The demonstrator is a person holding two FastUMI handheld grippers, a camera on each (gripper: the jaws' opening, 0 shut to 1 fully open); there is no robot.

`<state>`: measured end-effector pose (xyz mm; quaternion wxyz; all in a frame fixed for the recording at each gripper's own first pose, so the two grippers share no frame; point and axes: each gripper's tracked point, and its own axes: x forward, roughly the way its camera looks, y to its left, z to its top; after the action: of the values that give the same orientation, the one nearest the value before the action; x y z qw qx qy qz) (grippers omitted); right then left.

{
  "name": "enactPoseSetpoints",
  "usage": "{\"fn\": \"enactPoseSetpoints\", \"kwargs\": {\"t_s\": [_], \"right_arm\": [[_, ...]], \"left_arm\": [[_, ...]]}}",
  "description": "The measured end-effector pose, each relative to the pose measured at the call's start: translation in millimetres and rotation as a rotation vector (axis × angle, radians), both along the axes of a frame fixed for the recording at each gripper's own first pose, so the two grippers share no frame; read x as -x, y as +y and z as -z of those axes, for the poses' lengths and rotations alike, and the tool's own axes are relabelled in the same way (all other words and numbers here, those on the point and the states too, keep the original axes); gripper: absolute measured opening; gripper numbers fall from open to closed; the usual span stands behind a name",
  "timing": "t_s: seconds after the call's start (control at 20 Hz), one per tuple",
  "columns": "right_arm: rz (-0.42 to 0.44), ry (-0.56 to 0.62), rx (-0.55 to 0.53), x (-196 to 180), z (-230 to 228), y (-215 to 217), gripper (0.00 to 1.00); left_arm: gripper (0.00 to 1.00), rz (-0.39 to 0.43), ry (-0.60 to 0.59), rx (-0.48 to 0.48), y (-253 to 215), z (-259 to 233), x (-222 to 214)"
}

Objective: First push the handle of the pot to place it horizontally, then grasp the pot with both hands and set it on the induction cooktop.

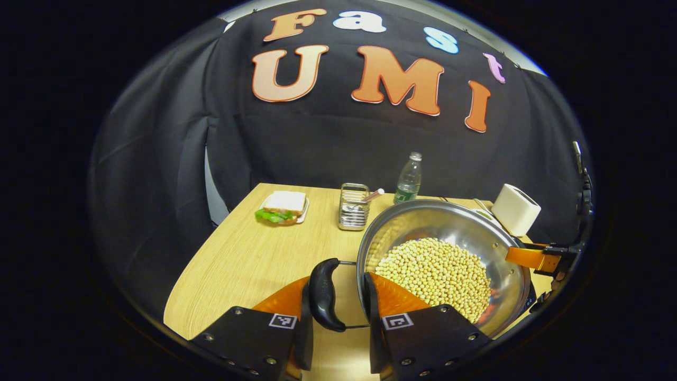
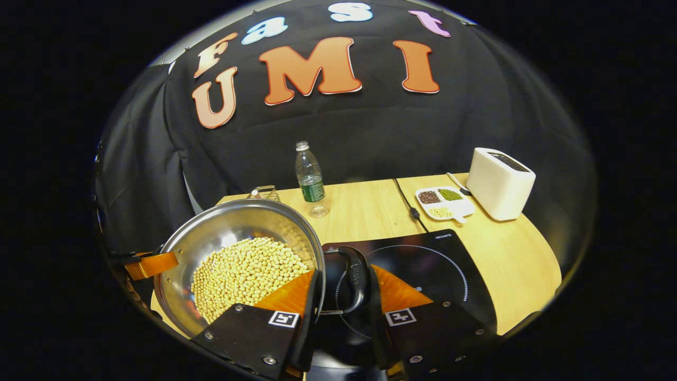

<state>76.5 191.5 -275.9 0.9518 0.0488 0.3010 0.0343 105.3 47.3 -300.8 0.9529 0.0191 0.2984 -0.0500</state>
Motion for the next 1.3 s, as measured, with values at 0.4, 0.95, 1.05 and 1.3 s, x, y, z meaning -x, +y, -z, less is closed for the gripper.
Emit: {"fn": "enactPoseSetpoints", "kwargs": {"t_s": [0.4,0.95,1.05,1.3], "right_arm": [[0.085,0.0,-0.028,8.9,-4.9,-72.1,0.45],[0.178,0.04,-0.02,16.8,13.2,-175.9,0.45],[0.187,0.048,-0.017,16.8,17.5,-189.2,0.45],[0.18,0.077,-0.013,14.1,33.4,-205.1,0.45]], "left_arm": [[0.43,0.08,0.01,-0.018,-82.3,-4.3,1.2],[0.43,0.159,0.057,-0.007,-196.9,25.1,5.4],[0.42,0.167,0.061,-0.003,-210.6,34.9,3.4],[0.42,0.146,0.101,0.034,-224.4,58.4,7.4]]}}
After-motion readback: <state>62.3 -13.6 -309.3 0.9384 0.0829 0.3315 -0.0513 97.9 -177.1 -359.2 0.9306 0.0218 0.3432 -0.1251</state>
